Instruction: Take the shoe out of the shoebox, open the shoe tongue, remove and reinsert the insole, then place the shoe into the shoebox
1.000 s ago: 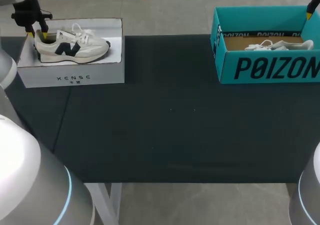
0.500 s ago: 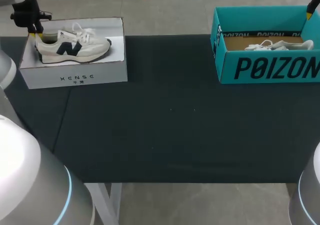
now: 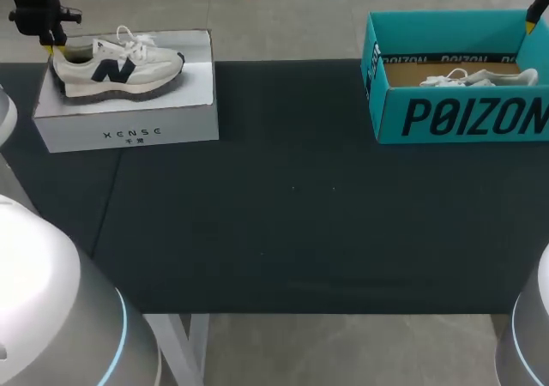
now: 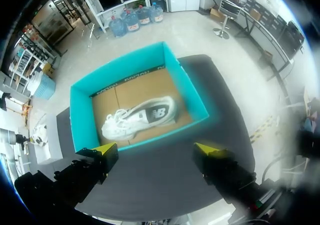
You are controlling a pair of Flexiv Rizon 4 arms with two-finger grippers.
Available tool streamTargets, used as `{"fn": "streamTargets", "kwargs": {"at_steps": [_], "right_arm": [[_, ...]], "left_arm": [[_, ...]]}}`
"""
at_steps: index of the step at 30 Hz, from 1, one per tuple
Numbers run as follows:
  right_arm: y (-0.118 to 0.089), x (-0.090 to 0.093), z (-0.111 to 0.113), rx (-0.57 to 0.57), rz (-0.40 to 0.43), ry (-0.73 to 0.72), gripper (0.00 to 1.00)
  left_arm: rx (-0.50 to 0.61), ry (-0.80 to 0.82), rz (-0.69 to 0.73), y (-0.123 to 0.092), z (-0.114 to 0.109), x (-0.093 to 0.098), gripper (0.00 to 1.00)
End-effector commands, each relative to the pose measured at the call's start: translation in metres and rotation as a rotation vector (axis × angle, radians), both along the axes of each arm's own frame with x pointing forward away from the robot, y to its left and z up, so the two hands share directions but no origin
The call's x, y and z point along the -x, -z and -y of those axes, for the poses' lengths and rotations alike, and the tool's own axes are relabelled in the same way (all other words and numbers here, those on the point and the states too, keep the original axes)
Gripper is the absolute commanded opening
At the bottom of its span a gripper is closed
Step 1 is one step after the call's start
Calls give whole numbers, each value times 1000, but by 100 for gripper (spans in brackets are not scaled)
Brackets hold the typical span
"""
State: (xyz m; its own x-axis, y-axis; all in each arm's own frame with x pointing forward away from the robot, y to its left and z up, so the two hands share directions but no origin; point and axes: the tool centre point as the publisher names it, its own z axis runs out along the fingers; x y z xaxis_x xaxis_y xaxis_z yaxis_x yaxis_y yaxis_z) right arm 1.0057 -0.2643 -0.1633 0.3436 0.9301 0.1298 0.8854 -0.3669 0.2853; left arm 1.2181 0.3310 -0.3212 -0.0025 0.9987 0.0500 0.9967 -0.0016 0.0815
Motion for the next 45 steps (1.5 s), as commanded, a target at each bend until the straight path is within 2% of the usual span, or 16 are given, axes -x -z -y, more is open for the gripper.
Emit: {"fn": "streamTargets", "kwargs": {"at_steps": [1, 4, 13, 18, 22, 28, 33, 45], "right_arm": [[0, 1, 0, 1, 1, 1, 100], [0, 1, 0, 1, 1, 1, 100], [0, 1, 0, 1, 1, 1, 100], [0, 1, 0, 1, 1, 1, 100], [0, 1, 0, 1, 1, 1, 100], [0, 1, 0, 1, 1, 1, 100], [0, 1, 0, 1, 1, 1, 100], [0, 1, 0, 1, 1, 1, 100]], "left_arm": [[7, 0, 30, -26, 2, 16, 0], [15, 7, 58, -43, 7, 24, 0], [4, 14, 169, -121, 41, 59, 0], [-13, 6, 204, -152, 73, 93, 0], [0, 24, 222, -167, 106, 125, 0], [-2, 64, 242, -177, 159, 176, 0], [-14, 103, 255, -178, 204, 212, 0], [-5, 164, 273, -151, 294, 292, 0]]}}
